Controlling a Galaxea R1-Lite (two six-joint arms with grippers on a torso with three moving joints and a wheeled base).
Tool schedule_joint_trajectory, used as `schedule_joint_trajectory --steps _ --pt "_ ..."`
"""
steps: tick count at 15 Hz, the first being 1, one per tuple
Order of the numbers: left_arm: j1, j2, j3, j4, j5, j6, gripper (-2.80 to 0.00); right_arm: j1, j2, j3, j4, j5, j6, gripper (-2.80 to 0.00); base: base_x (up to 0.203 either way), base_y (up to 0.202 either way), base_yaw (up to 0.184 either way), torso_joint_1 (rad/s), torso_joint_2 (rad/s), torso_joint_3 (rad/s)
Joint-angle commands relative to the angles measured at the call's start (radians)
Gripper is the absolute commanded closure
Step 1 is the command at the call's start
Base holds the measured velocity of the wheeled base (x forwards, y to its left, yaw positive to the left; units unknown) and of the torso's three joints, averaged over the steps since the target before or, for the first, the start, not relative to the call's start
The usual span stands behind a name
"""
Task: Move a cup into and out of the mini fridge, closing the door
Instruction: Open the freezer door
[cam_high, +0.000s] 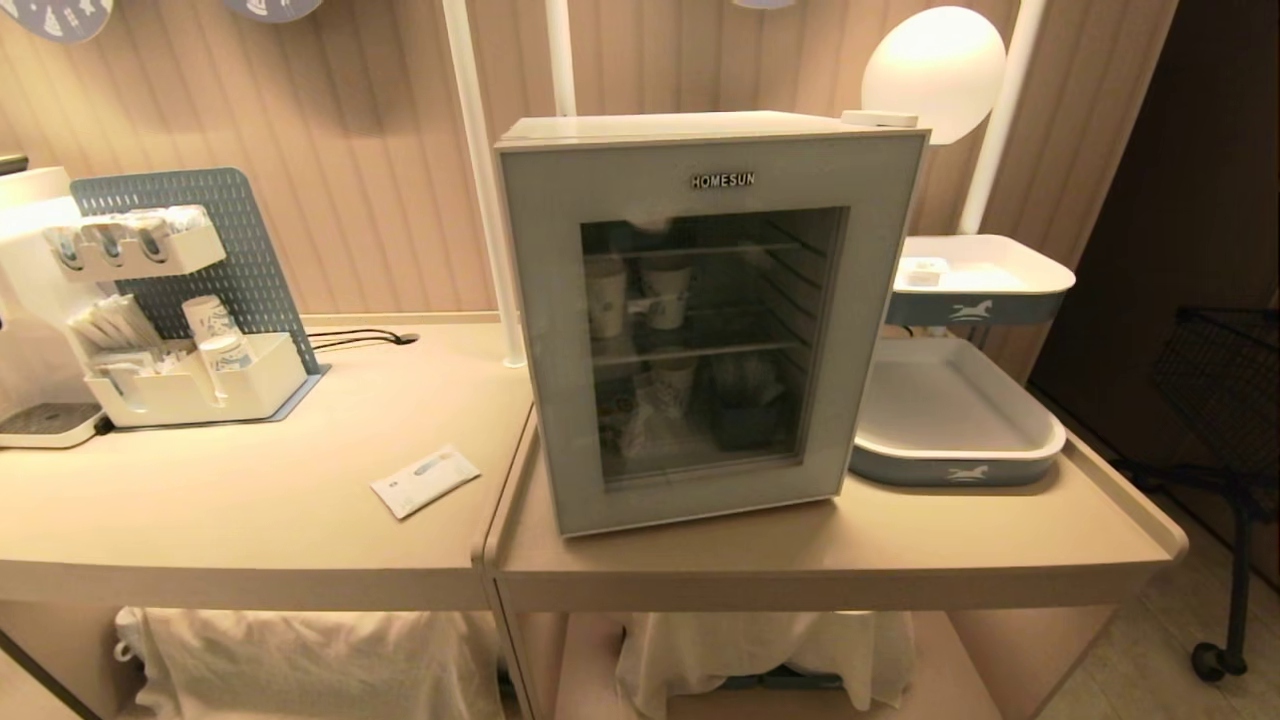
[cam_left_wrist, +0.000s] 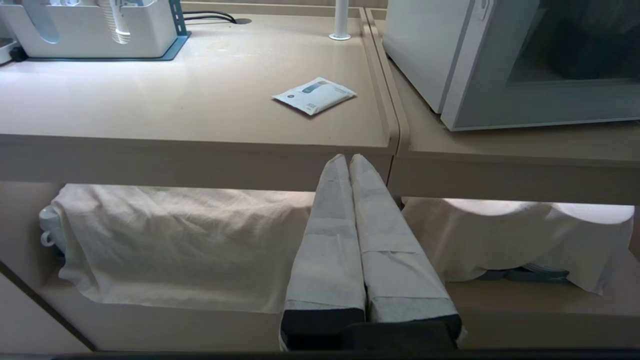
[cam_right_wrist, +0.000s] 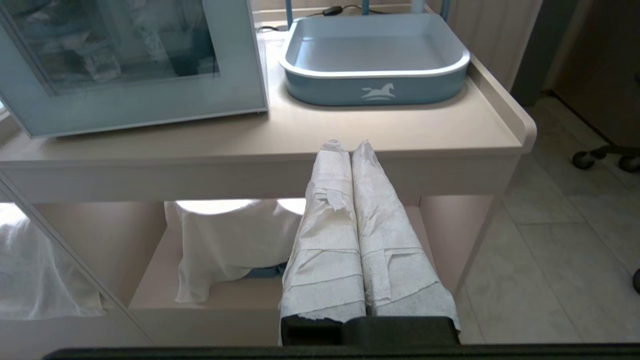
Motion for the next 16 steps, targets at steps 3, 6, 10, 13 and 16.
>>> schedule_joint_trajectory --steps 3,6,10,13,16 --pt "0.001 0.002 0.002 0.000 0.000 0.000 0.00 0.000 0.002 0.000 0.000 0.000 0.000 0.00 0.120 0.000 -0.005 0.004 0.01 -0.003" --pt "0.000 0.002 0.002 0.000 -0.002 0.004 0.00 0.000 0.002 0.000 0.000 0.000 0.000 0.00 0.000 0.000 0.000 0.000 0.00 0.000" --pt "-0.001 0.002 -0.032 0.008 0.010 0.044 0.00 0.000 0.002 0.000 0.000 0.000 -0.001 0.00 0.000 0.000 0.000 0.000 0.00 0.000" --pt "-0.001 0.011 -0.298 0.167 0.049 0.038 -2.80 0.000 0.002 0.000 0.000 0.000 -0.001 0.00 0.000 0.000 0.000 0.000 0.00 0.000" --pt "-0.002 0.093 -0.704 0.371 -0.022 -0.031 -2.80 0.000 0.002 0.000 0.000 0.000 -0.001 0.00 0.000 0.000 0.000 0.000 0.00 0.000"
